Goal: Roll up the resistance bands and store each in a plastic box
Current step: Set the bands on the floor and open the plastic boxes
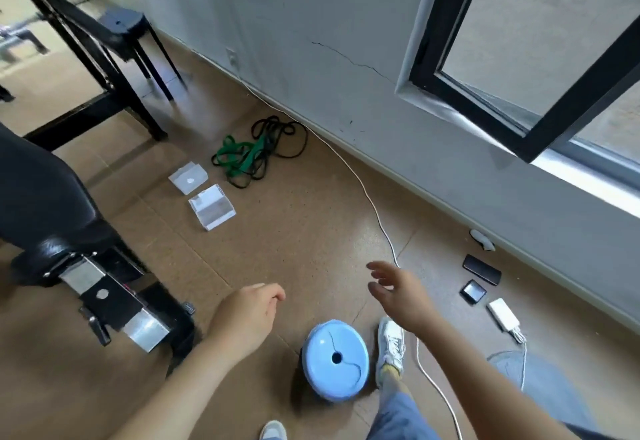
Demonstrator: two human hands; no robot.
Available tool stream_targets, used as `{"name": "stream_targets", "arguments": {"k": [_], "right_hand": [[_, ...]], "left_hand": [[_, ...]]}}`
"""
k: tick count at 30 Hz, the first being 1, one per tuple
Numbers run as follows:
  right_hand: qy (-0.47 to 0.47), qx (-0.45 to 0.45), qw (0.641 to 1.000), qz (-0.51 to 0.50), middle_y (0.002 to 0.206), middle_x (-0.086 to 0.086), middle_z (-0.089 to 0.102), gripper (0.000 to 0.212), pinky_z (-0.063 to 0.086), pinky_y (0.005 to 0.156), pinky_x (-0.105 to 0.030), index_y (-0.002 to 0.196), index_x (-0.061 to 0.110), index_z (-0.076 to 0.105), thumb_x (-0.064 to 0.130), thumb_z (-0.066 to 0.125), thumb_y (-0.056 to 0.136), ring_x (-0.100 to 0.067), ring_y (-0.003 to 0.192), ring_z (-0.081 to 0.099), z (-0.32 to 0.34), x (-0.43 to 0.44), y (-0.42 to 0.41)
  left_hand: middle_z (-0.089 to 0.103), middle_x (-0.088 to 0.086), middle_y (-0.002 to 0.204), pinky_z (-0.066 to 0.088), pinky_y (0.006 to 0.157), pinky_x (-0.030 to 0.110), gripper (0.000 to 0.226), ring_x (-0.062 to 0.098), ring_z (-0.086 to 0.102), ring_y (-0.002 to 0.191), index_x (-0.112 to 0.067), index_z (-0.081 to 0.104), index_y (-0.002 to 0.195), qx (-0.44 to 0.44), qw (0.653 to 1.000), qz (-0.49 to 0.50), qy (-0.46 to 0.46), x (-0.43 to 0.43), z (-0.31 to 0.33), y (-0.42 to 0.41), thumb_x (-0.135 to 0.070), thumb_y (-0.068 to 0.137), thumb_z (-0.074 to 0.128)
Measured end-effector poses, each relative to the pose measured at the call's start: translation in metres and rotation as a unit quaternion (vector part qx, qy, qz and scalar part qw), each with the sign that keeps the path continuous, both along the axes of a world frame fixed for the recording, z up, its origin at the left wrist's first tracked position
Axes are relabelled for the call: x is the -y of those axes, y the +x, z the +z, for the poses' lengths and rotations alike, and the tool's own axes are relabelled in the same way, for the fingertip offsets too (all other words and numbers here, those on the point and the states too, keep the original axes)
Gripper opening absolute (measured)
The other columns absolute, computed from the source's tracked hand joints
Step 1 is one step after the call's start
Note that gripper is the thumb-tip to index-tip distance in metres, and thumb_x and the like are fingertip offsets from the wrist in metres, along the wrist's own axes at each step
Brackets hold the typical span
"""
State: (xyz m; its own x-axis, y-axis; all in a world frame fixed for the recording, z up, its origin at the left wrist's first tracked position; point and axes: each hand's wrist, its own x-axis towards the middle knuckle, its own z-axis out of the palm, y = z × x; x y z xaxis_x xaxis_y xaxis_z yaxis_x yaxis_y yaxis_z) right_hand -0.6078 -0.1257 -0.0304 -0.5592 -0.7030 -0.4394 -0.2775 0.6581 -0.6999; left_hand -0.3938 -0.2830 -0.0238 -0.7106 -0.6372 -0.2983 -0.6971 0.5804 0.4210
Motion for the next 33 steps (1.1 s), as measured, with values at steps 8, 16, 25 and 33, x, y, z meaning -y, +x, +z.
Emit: {"name": "stream_targets", "arguments": {"k": [8,16,25,33], "right_hand": [[0.006,0.399,0.859,-0.321,0.117,-0.008,0.057,0.025,0.05,0.074,-0.037,0.118,0.02,0.059,0.029,0.058,0.095,-0.024,0.102,0.057,-0.048,0.075,-0.174],[0.069,0.408,0.883,-0.222,0.136,-0.005,0.047,0.062,0.043,0.1,-0.05,0.138,0.028,0.047,0.063,0.053,0.087,-0.024,0.123,0.049,-0.058,0.21,-0.271],[0.098,0.243,0.96,-0.098,0.108,-0.009,0.06,0.031,0.047,0.071,-0.034,0.125,0.012,0.056,0.013,0.059,0.094,-0.024,0.094,0.057,-0.087,0.421,-0.317],[0.15,0.069,0.983,0.085,0.099,-0.008,0.065,0.03,0.052,0.089,-0.049,0.117,0.011,0.064,0.005,0.064,0.087,-0.022,0.086,0.059,-0.123,0.58,-0.349]], "left_hand": [[0.056,-0.008,0.12,0.042,0.08,0.03,0.037,0.017,0.048,0.115,-0.028,0.06,0.114,0.192,0.979,0.067,-0.011,0.043,-0.041,-0.126,-0.007,0.091,0.041],[0.065,-0.006,0.108,0.041,0.083,0.023,0.027,0.016,0.06,0.102,-0.026,0.064,0.11,0.059,0.943,0.301,0.131,0.149,-0.061,-0.216,-0.014,0.093,0.047],[0.068,-0.011,0.077,0.048,0.079,0.026,0.032,0.011,0.061,0.072,-0.035,0.061,0.079,-0.087,0.879,0.397,0.25,0.36,-0.108,-0.256,-0.006,0.089,0.053],[0.065,0.0,0.073,0.042,0.059,0.015,0.027,0.011,0.054,0.061,-0.014,0.065,0.086,-0.124,0.822,0.464,0.305,0.488,-0.155,-0.291,0.005,0.089,0.046]]}}
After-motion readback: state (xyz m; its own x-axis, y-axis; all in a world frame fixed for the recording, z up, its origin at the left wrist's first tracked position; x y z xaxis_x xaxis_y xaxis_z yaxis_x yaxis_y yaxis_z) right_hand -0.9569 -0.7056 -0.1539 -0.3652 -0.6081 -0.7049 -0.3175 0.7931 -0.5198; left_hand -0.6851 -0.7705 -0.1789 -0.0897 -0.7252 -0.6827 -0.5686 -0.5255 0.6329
